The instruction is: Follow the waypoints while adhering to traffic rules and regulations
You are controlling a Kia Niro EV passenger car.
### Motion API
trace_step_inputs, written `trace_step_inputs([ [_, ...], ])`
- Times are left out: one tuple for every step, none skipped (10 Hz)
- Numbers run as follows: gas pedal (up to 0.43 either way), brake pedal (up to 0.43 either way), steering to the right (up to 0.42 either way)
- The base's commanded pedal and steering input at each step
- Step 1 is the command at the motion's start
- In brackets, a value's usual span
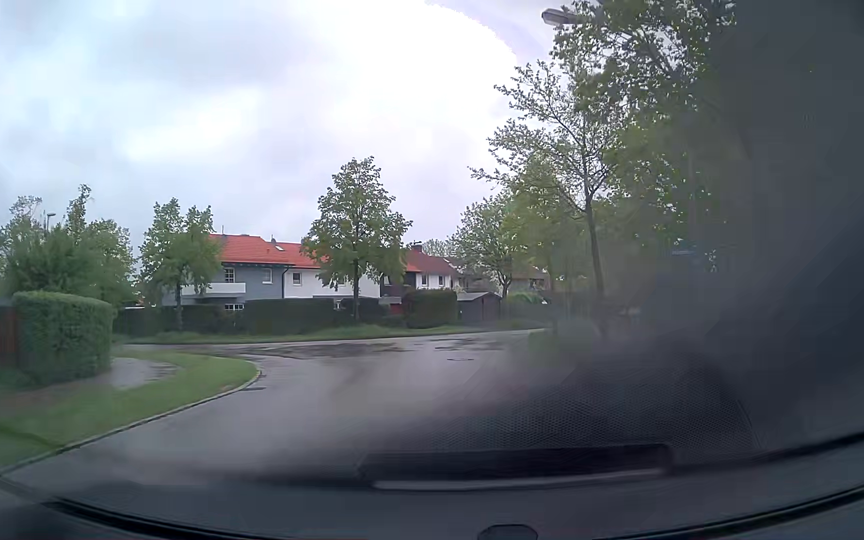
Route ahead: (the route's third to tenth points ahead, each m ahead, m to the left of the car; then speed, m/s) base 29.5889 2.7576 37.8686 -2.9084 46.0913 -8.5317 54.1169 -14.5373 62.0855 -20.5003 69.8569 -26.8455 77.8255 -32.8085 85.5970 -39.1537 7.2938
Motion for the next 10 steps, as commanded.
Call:
trace_step_inputs([
  [0.098, 0.0, -0.001],
  [0.098, 0.0, -0.004],
  [0.098, 0.0, -0.006],
  [0.098, 0.0, -0.006],
  [0.098, 0.0, -0.006],
  [0.087, 0.0, -0.006],
  [0.087, 0.0, -0.006],
  [0.087, 0.0, -0.006],
  [0.087, 0.0, -0.006],
  [0.087, 0.0, -0.006],
])
